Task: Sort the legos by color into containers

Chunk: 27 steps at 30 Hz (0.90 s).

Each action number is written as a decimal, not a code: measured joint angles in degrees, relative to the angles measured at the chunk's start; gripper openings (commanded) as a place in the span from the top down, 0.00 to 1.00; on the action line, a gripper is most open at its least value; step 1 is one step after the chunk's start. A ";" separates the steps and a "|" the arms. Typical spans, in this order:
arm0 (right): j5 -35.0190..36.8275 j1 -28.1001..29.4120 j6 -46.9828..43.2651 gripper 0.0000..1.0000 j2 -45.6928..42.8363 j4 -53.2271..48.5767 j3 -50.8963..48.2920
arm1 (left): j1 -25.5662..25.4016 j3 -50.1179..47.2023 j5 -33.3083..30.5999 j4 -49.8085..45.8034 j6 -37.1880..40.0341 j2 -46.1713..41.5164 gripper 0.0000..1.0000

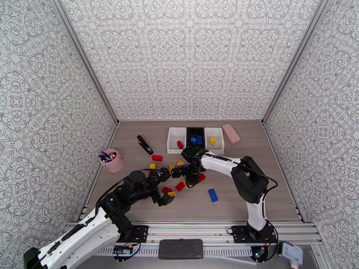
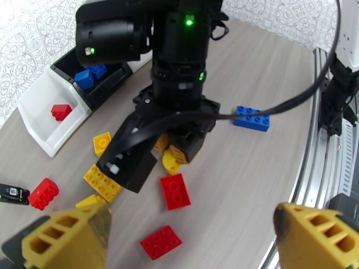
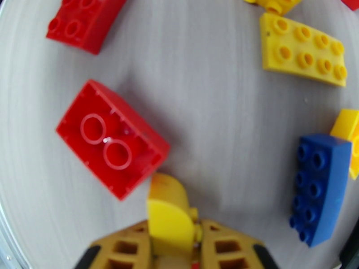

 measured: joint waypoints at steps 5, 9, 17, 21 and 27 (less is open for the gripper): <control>-0.02 -0.50 0.83 0.83 -0.13 0.26 -0.02 | 0.00 0.00 -0.04 1.14 -0.02 1.40 0.00; -0.94 -2.10 3.63 0.83 -3.39 3.69 -2.29 | 0.00 -0.04 -0.63 3.76 -0.11 2.51 0.00; -2.45 -7.52 15.72 0.86 -16.92 19.15 -10.14 | -0.02 -0.85 -1.55 14.51 -1.95 6.75 0.00; -1.84 -11.34 23.80 0.87 -22.23 28.98 -15.78 | -0.02 -0.87 -2.69 20.50 -2.40 9.90 0.00; 2.78 -16.70 36.48 0.87 -28.26 40.37 -21.92 | -0.02 -0.83 -4.15 28.83 -2.45 15.93 0.00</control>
